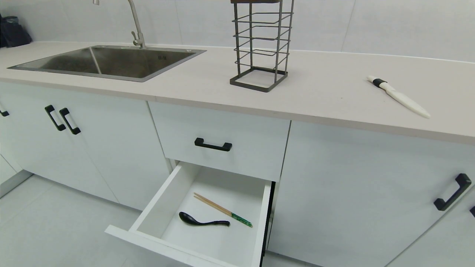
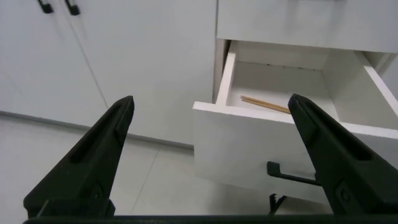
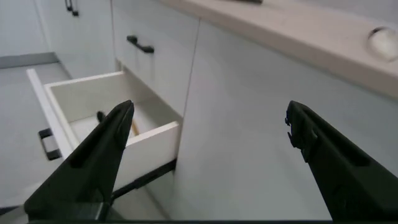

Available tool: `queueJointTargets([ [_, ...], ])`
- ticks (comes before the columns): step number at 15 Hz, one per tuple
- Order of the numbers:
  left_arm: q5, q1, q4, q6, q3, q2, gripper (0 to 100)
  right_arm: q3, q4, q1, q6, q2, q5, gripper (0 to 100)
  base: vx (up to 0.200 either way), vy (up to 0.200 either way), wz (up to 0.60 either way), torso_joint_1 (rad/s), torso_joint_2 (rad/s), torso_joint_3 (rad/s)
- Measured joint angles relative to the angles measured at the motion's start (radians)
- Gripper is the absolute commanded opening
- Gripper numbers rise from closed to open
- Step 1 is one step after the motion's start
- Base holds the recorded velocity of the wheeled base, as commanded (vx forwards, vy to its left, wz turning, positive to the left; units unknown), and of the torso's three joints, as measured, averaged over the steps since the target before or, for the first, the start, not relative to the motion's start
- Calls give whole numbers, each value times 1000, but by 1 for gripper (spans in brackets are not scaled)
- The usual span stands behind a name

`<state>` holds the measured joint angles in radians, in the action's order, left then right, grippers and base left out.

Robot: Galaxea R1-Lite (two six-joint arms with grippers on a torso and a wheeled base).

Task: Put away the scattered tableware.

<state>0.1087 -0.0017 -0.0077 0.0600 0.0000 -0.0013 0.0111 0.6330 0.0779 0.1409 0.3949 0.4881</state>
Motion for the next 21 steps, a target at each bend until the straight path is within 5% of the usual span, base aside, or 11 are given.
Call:
queueJointTargets([
  [2,48,1,-99,31,-39,6,100,-6,-83,-43,-46,-189,18,100,0,0,0,0,0,0],
  [4,107,7,-156,44,-178,57,100,-9,-259,-67,-87,-303,4,100,0,0,0,0,0,0],
  [7,195,-11,-141,52,-266,221,100,-10,-392,-78,-89,-373,-126,100,0,0,0,0,0,0],
  [12,287,-103,8,58,-194,485,100,-11,-550,-80,-89,-396,-334,100,0,0,0,0,0,0],
  [21,275,-181,13,59,-104,852,100,-11,-631,-81,-117,-398,-432,100,0,0,0,0,0,0],
])
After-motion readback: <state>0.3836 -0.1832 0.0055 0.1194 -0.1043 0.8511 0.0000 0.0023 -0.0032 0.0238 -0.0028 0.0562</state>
